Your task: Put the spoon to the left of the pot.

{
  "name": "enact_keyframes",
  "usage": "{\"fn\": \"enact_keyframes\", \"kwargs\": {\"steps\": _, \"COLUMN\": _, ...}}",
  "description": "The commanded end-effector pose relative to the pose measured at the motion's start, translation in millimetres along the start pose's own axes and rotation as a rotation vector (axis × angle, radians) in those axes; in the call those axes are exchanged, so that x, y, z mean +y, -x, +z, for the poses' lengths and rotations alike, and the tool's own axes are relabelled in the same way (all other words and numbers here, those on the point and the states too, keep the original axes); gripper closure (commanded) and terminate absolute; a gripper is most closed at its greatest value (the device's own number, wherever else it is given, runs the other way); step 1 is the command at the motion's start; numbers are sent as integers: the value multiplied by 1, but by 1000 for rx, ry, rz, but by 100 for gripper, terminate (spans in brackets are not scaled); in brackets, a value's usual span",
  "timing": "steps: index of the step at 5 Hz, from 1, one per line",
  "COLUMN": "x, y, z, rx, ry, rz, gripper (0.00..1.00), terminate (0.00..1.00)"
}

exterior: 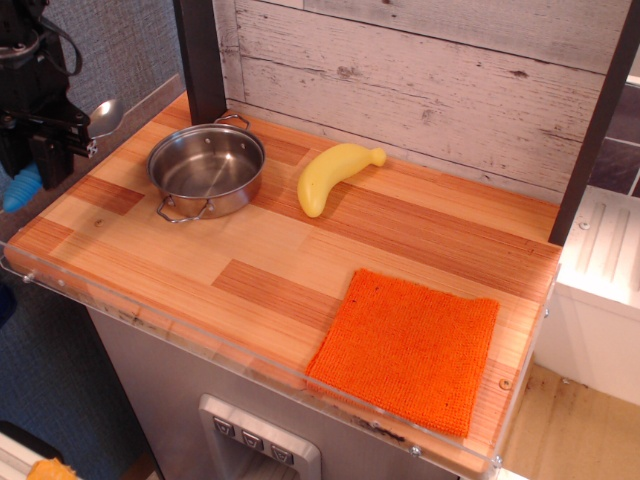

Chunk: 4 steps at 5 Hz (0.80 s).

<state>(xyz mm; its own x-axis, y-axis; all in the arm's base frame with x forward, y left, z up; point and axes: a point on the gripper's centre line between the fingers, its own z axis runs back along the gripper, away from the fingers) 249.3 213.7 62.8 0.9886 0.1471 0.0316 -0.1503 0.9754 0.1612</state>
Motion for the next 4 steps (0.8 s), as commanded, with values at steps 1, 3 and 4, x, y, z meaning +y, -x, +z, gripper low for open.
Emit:
{"fn": "enact_keyframes", "kwargs": {"steps": 1, "x": -20, "y": -5, "z": 1, "rx": -6, "ry": -1, "rz": -38, "gripper": 100, "terminate": 0}}
{"fn": "enact_keyframes", "kwargs": {"steps": 3, "x": -24, "y": -9, "z": -18, "rx": 26, "ry": -19, "rz": -55, "gripper": 100, "terminate": 0}}
{"fn": "enact_keyframes", "kwargs": {"steps": 4, "x": -20, "y": -8, "z": -24, "rx": 47, "ry": -33, "rz": -59, "gripper": 100, "terminate": 0}}
